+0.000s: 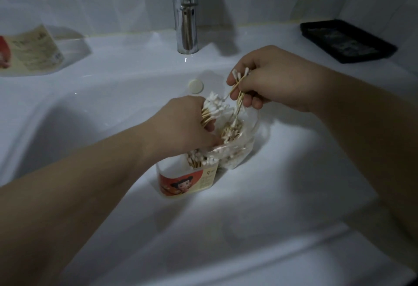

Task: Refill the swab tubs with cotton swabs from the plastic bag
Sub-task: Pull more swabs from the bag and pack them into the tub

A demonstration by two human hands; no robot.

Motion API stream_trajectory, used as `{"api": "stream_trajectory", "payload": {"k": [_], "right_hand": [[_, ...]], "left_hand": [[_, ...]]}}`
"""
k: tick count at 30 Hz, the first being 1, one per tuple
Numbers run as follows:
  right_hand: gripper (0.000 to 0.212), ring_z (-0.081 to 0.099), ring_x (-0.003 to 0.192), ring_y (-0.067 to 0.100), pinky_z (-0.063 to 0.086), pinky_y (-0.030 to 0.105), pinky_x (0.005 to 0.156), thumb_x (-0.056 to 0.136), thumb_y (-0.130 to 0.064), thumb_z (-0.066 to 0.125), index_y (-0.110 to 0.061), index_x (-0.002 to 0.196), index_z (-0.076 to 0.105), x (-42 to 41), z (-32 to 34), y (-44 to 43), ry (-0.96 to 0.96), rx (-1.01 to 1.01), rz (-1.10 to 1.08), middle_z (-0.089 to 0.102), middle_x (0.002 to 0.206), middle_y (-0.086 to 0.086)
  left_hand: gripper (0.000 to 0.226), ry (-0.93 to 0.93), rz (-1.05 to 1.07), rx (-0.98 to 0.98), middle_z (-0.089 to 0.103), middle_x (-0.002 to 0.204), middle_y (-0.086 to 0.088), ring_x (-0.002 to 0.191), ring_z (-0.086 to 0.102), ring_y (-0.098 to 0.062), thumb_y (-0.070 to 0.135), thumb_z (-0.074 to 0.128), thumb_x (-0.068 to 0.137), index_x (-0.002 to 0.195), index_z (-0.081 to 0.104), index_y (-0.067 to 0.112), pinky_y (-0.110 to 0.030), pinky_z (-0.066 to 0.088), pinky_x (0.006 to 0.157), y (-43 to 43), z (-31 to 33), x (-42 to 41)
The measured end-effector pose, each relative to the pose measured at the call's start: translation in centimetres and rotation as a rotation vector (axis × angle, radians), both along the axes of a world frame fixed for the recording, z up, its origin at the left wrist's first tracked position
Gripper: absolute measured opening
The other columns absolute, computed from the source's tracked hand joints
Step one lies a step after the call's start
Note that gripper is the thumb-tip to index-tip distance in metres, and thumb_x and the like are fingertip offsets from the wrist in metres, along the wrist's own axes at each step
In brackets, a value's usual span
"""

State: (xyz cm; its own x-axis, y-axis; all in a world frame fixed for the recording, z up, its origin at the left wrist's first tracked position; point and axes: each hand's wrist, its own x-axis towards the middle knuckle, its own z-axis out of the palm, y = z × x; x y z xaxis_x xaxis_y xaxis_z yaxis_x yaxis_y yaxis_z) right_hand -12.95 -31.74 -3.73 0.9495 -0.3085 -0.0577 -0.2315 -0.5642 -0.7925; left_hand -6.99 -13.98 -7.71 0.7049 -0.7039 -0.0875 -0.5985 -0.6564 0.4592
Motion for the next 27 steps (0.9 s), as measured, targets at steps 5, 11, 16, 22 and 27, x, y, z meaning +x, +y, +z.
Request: {"api": "stream_trajectory", "payload": {"k": [5,11,16,22,27], "right_hand": [[0.025,0.065,0.061,0.019,0.052,0.025,0.05,0.09,0.01,0.05,-0.002,0.097,0.07,-0.1,0.1,-0.1,-0.009,0.011,0.004,0.076,0.085,0.017],[0.024,0.064,0.06,0.018,0.051,0.024,0.05,0.09,0.012,0.05,-0.002,0.096,0.069,-0.1,0.2,-0.2,-0.023,0.106,0.002,0.075,0.089,0.021],[0.025,0.061,0.058,0.017,0.05,0.022,0.049,0.092,0.013,0.047,0.0,0.097,0.068,-0.2,0.4,0.2,-0.021,0.207,0.028,0.075,0.093,0.024],[0.024,0.062,0.057,0.015,0.051,0.021,0.05,0.093,0.013,0.048,0.002,0.101,0.067,-0.2,0.5,0.3,-0.025,0.266,0.012,0.074,0.097,0.026],[0.022,0.063,0.058,0.017,0.053,0.024,0.053,0.094,0.014,0.048,0.011,0.107,0.066,0.0,0.1,0.8,-0.017,0.399,0.013,0.072,0.079,0.02]], "left_hand": [[0.014,-0.082,-0.034,0.003,0.066,0.092,-0.001,0.089,0.061,-0.022,0.029,0.069,0.086,0.089,0.059,0.018,-0.03,0.046,0.069,0.0,-0.3,0.5],[0.015,0.109,0.138,-0.261,0.071,0.095,-0.01,0.089,0.067,-0.031,0.023,0.061,0.09,0.097,0.062,0.009,-0.048,0.056,0.084,-0.3,-0.5,0.9],[0.036,0.37,0.231,-0.542,0.051,0.074,-0.006,0.068,0.05,-0.021,0.031,0.066,0.094,0.095,0.062,-0.005,-0.038,0.049,0.064,-0.6,-0.1,0.6],[0.018,0.527,0.246,-0.615,0.054,0.078,-0.01,0.068,0.048,-0.022,0.02,0.066,0.095,0.092,0.066,0.003,-0.031,0.044,0.057,-0.9,-0.2,0.5],[0.011,0.61,0.111,-0.591,0.052,0.064,0.005,0.06,0.047,-0.012,0.017,0.078,0.086,0.086,0.067,0.019,-0.025,0.041,0.052,-0.7,0.1,0.0]]}}
